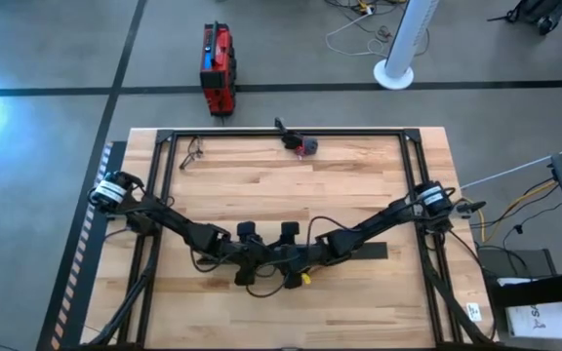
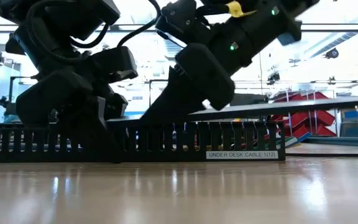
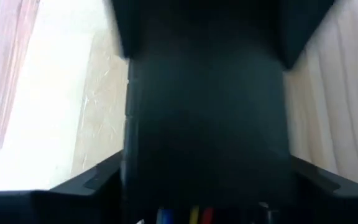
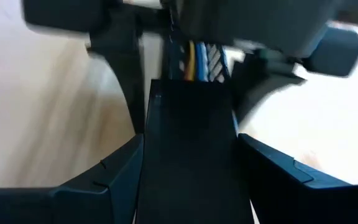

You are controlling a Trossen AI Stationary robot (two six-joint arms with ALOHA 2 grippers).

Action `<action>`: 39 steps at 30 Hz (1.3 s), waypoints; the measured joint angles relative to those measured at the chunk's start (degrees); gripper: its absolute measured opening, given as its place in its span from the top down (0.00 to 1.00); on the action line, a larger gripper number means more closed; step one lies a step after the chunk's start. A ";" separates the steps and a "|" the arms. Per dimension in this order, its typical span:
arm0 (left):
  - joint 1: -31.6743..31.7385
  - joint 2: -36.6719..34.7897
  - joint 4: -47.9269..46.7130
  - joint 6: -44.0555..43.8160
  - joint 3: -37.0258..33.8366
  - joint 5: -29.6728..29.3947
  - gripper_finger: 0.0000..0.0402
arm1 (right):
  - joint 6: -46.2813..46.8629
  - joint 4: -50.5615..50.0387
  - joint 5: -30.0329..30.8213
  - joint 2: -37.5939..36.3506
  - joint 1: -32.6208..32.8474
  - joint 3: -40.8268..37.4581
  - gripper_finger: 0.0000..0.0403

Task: Ziptie cables
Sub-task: Close the black cable duct

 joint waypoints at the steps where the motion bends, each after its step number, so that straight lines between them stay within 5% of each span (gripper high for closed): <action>1: -0.01 0.00 0.06 0.04 -0.06 0.09 0.35 | -0.26 -1.94 0.42 -0.12 0.00 0.53 0.46; 6: -0.01 -0.02 -0.05 0.38 -0.96 0.09 0.50 | -0.27 -2.46 0.88 -0.54 -0.02 0.22 0.46; 17: -0.22 -0.07 1.37 0.85 -2.49 1.22 0.45 | 0.80 -0.81 0.36 -0.36 -0.93 -0.93 0.46; 39: -0.47 -0.13 1.64 1.25 -2.67 1.87 0.49 | 3.19 -1.49 -7.19 -0.34 -4.88 -1.32 0.47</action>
